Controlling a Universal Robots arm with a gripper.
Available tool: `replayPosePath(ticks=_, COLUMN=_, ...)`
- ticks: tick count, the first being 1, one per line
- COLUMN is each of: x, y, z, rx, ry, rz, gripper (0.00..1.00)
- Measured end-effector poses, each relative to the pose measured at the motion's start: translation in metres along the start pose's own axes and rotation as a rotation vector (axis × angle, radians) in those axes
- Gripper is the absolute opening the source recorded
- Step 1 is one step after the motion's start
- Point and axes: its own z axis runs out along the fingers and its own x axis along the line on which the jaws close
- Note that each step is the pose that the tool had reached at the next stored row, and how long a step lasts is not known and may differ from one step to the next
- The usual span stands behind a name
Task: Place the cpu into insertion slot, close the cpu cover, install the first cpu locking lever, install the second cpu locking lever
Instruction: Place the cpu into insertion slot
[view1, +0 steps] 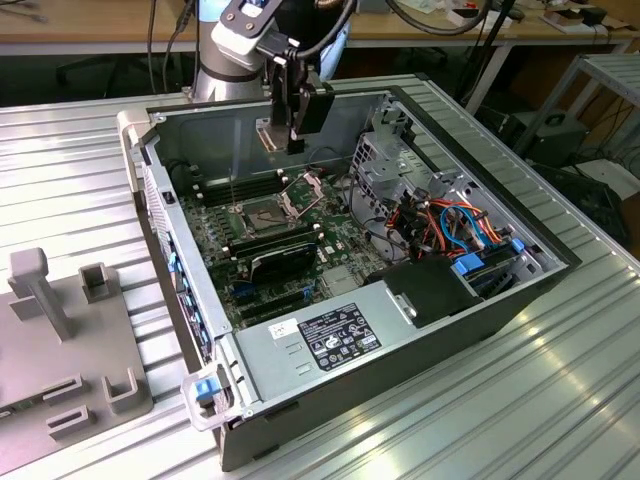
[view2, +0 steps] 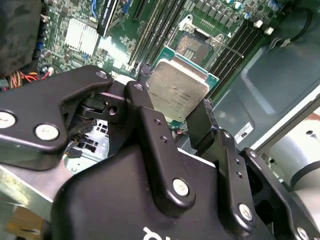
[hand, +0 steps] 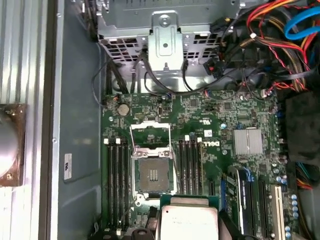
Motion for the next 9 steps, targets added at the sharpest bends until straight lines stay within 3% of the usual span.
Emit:
replayPosePath(ticks=5, x=0.0002, y=0.0003, z=0.0004, rx=0.0018, ry=-0.0033, rz=0.076, gripper=0.55)
replayPosePath(ticks=9, x=0.0002, y=0.0003, z=0.0004, rx=0.0018, ry=-0.0032, rz=0.076, gripper=0.55)
